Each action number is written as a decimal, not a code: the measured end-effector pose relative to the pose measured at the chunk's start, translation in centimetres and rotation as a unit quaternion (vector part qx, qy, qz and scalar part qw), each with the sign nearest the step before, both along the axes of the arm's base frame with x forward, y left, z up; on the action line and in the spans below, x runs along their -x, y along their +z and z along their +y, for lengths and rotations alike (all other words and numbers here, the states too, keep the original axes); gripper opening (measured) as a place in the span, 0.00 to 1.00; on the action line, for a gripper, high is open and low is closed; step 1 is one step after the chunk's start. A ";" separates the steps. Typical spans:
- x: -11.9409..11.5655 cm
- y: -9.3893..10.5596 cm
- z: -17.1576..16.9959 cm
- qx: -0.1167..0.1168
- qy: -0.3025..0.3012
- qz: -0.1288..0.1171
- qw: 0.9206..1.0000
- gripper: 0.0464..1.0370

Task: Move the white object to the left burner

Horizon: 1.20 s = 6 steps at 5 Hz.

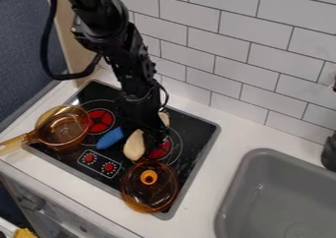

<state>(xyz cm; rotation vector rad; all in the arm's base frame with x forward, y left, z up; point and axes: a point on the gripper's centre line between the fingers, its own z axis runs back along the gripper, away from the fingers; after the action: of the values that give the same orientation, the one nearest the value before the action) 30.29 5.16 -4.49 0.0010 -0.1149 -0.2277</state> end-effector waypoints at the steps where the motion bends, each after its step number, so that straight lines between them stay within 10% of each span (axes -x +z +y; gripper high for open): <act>1: 0.0 0.0 -0.1 0.002 -0.001 -0.005 1.000 0.61; 6: -2.0 4.9 7.5 0.016 0.054 -0.040 0.998 0.61</act>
<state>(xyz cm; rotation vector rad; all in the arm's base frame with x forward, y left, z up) 32.27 12.66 0.42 -0.0161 -0.1974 -0.1186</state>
